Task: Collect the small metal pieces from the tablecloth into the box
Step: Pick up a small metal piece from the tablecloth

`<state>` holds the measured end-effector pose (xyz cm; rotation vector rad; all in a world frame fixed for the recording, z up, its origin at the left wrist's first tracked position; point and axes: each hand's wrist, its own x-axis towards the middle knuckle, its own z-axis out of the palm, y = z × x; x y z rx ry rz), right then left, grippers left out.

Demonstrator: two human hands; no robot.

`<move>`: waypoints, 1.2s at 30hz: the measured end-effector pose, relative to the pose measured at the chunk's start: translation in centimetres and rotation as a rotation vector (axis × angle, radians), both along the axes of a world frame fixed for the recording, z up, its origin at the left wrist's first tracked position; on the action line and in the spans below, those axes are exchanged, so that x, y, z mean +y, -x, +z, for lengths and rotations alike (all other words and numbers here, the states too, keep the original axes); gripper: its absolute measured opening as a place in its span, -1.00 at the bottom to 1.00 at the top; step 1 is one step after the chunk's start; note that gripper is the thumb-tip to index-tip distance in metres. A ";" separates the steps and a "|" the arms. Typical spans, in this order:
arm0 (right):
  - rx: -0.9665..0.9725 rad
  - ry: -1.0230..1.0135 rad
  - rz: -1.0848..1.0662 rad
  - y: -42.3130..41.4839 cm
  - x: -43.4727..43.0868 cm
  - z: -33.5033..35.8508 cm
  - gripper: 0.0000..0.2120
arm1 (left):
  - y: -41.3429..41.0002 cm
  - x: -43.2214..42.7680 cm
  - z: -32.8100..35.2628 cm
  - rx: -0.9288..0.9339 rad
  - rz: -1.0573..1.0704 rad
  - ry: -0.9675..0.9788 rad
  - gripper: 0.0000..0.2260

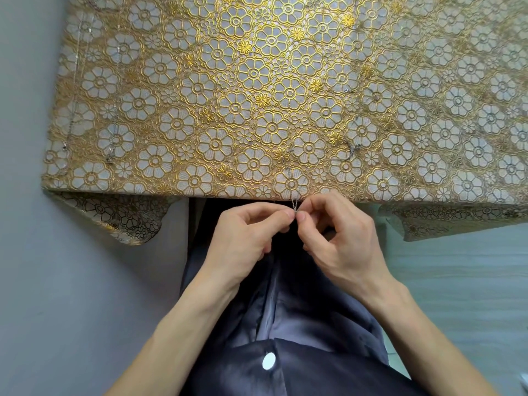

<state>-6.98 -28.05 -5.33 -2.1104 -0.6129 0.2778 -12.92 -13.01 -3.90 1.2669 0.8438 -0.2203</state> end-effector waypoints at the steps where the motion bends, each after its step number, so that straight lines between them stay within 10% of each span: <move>1: -0.006 -0.001 0.003 0.0 0.0 0.0 -0.95 | -0.1 0.0 0.0 -0.001 -0.003 0.000 -0.90; 36: -0.230 0.105 0.057 -0.2 -0.6 0.0 -0.94 | 0.2 -0.2 -0.7 -0.062 -0.132 -0.269 -0.87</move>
